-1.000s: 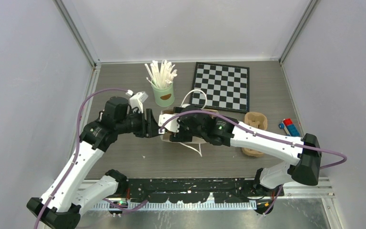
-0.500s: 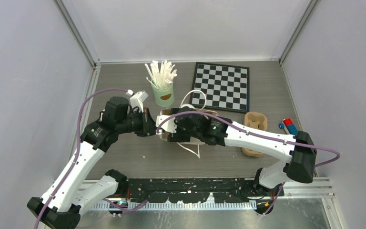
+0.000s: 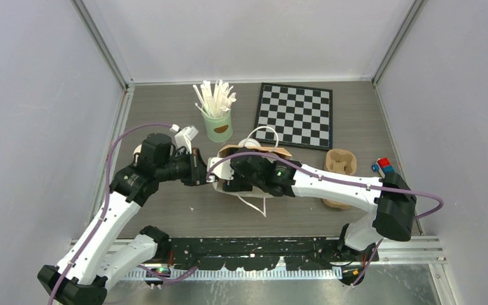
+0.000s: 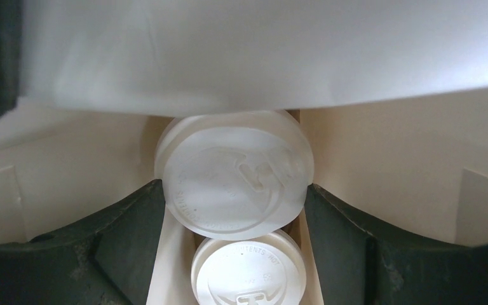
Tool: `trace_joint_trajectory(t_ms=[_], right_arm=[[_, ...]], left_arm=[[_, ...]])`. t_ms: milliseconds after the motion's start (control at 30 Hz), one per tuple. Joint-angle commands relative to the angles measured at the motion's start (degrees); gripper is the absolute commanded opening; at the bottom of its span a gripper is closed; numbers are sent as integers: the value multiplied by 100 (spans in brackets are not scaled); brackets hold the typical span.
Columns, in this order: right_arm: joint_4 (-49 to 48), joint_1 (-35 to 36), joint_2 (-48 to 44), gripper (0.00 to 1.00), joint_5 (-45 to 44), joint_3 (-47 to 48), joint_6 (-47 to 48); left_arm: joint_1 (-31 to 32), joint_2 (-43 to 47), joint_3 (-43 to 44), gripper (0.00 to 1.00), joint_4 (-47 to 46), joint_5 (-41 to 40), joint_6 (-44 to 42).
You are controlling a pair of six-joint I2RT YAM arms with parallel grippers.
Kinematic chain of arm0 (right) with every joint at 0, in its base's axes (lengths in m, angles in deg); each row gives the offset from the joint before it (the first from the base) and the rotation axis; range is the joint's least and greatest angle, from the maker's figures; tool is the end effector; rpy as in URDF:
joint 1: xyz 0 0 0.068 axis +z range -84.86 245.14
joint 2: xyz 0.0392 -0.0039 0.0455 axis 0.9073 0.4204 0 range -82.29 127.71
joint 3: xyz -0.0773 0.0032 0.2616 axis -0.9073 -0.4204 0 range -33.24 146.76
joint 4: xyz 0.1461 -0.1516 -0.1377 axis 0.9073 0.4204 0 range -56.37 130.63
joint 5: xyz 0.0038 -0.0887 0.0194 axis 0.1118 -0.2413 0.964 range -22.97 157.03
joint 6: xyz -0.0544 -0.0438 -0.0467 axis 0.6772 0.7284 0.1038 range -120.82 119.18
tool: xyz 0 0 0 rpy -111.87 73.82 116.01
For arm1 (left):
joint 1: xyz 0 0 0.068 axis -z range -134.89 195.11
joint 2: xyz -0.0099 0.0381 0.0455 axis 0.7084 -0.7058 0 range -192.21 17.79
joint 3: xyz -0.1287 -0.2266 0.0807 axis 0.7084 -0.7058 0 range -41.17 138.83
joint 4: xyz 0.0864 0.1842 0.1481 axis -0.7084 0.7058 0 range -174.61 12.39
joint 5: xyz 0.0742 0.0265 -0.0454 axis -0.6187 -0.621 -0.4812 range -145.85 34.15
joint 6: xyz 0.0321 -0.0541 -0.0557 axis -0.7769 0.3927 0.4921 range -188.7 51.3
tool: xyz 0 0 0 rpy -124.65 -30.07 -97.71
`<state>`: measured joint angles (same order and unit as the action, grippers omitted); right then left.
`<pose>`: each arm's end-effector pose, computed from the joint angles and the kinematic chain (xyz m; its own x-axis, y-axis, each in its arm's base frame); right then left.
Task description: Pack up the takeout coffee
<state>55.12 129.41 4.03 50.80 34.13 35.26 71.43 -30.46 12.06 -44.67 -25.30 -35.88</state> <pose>0.1723 0.3103 0.2638 0.2274 -0.8306 -0.5083 -0.7903 0.1475 -0.5947 0.1495 -0.1156 0.3118 -0.8410 -0.1047 -0.5308 0.3563 0.6311 -0.6890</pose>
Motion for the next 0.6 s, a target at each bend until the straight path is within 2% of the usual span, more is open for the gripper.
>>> trace_joint_trajectory(t_ms=[0, 267, 567], right_arm=[[-335, -21, 41, 72, -205, -112, -85], [-664, -40, 190, 77, -279, -242, -174], [-837, -88, 413, 76, -174, -251, -238]], left_arm=[[-14, 96, -66, 0, -290, 312, 84], [-14, 26, -69, 0, -409, 403, 197], [-14, 69, -147, 0, -530, 434, 333]])
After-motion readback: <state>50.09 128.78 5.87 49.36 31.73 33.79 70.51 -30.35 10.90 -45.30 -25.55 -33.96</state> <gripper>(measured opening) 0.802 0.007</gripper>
